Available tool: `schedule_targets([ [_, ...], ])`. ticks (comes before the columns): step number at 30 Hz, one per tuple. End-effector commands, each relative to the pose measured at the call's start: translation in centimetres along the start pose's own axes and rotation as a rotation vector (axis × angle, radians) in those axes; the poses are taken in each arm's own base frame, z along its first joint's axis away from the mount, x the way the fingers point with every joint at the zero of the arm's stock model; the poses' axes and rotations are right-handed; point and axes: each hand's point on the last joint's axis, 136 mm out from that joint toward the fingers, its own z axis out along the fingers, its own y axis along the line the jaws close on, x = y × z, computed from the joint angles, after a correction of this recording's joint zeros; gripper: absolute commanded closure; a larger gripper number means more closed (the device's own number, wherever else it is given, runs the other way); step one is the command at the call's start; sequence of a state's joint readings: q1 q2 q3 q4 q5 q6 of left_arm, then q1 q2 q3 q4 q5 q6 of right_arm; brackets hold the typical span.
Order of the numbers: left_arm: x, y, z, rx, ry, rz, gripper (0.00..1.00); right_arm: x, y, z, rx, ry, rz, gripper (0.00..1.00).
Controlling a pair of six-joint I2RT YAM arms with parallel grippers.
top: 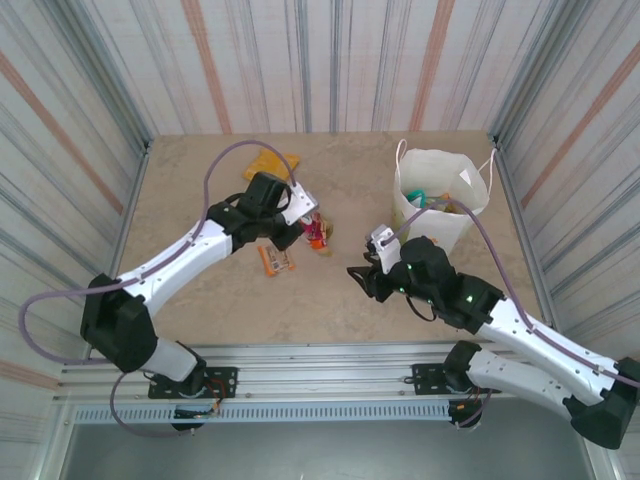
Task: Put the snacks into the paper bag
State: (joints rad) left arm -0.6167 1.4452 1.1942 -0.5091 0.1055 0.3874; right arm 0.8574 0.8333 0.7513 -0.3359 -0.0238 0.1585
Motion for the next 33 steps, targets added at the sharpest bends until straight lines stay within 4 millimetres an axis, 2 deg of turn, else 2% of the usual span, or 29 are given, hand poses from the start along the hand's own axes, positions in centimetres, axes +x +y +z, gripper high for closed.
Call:
schedule_targets([
  [1, -2.6, -0.8, -2.5, 0.014, -0.147, 0.176, 1.0, -1.8, 0.7, 0.0, -0.055, -0.027, -0.019, 0.43],
  [7, -2.5, -2.8, -3.9, 0.003, -0.208, 0.435, 1.0, -3.4, 0.7, 0.9, -0.122, -0.046, 0.014, 0.43],
  [14, -2.1, -3.5, -5.5, -0.064, -0.228, 0.606, 1.0, -3.8, 0.1, 1.6, -0.129, -0.049, 0.029, 0.42],
  [22, -1.6, -4.1, -6.5, -0.101, -0.226, 0.751, 1.0, -4.4, -0.5, 1.6, -0.144, -0.075, -0.022, 0.44],
  [30, -1.8, -6.3, -8.0, -0.081, -0.27, 0.89, 1.0, -4.7, -1.5, 1.4, -0.119, -0.069, -0.074, 0.38],
  [33, -2.1, -6.5, -8.4, -0.082, -0.284, 0.875, 1.0, -4.6, -0.8, 1.3, -0.166, -0.064, -0.095, 0.36],
])
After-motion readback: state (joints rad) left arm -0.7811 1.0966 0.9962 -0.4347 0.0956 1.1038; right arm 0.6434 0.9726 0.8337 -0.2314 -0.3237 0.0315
